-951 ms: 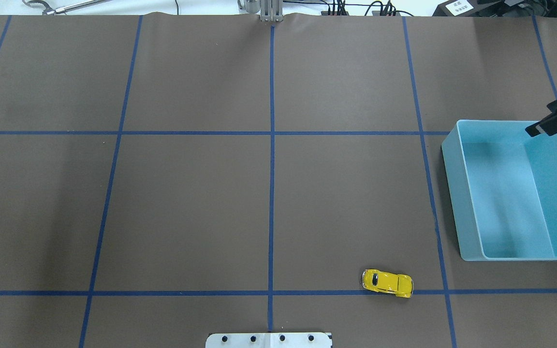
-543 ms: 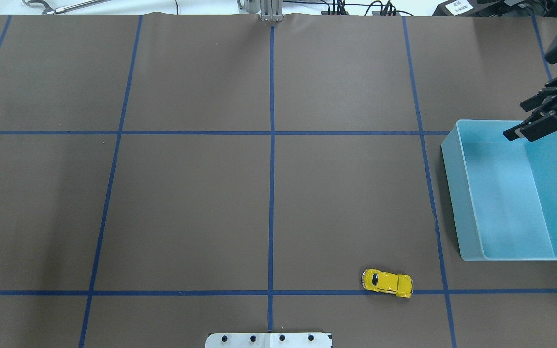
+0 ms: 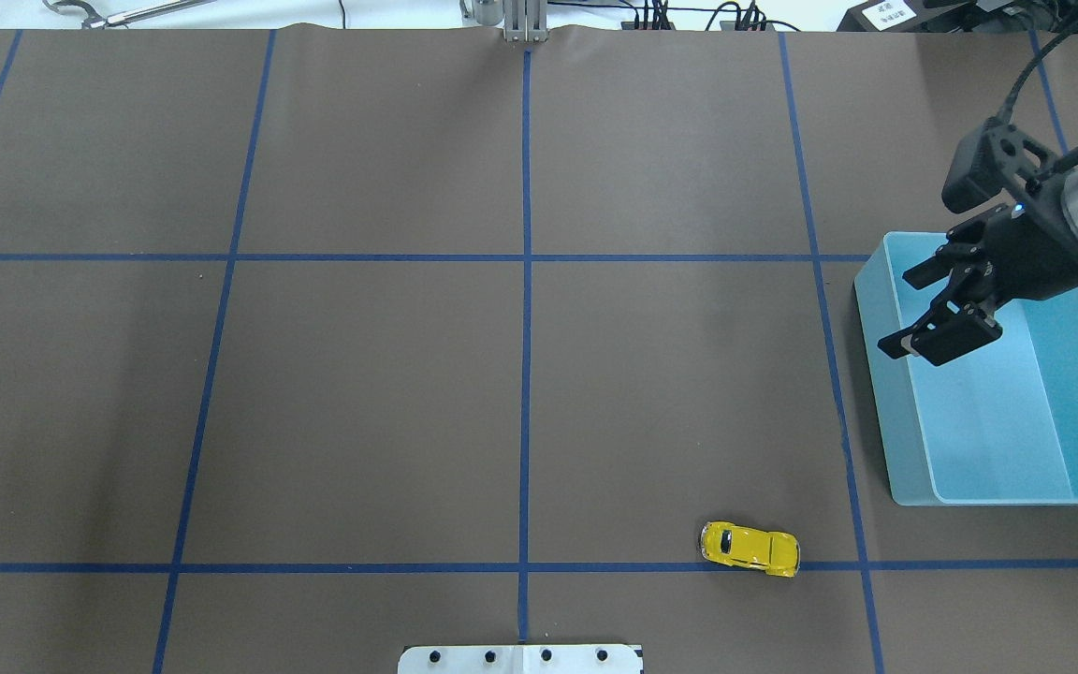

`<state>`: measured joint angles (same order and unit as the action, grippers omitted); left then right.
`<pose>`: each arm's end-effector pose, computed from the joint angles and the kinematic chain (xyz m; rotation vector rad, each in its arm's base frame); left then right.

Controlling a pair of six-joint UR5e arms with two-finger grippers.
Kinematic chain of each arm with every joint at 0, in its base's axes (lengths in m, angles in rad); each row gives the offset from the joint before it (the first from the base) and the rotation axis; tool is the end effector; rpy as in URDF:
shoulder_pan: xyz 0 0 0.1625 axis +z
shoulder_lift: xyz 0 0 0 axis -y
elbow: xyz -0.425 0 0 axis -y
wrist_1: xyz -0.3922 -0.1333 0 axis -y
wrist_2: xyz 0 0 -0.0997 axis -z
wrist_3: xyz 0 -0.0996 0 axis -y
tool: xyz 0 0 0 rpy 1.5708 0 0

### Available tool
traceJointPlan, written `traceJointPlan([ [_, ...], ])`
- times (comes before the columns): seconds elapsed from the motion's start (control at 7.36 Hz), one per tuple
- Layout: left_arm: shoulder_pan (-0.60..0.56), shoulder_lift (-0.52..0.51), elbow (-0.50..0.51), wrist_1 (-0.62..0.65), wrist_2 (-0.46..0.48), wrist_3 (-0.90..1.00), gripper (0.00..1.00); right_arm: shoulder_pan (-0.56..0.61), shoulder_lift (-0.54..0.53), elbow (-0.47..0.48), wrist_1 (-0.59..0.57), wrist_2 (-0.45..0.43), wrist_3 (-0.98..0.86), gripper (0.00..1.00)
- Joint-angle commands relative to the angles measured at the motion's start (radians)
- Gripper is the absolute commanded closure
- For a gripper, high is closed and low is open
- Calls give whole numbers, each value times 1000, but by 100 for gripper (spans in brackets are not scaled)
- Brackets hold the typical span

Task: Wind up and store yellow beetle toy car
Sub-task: 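Move the right gripper from above the bin toward the car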

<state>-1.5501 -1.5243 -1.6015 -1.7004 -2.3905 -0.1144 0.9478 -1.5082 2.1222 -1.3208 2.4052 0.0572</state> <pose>-0.0506 -0.4803 0.6494 0.0519 0.8242 -0.0417 -0.2217 -0.4105 0.3283 0.5204 -1.0372 -0.8625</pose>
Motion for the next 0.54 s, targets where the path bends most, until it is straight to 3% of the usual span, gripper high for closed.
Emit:
traceJointPlan([
  [0.0,5,-7,-1,41,44,60,0,-134,-3,38,2,-98,146,1],
  [0.41,2,3,29,48,30,96,0,-434,-26,77,2,-438,228,1],
])
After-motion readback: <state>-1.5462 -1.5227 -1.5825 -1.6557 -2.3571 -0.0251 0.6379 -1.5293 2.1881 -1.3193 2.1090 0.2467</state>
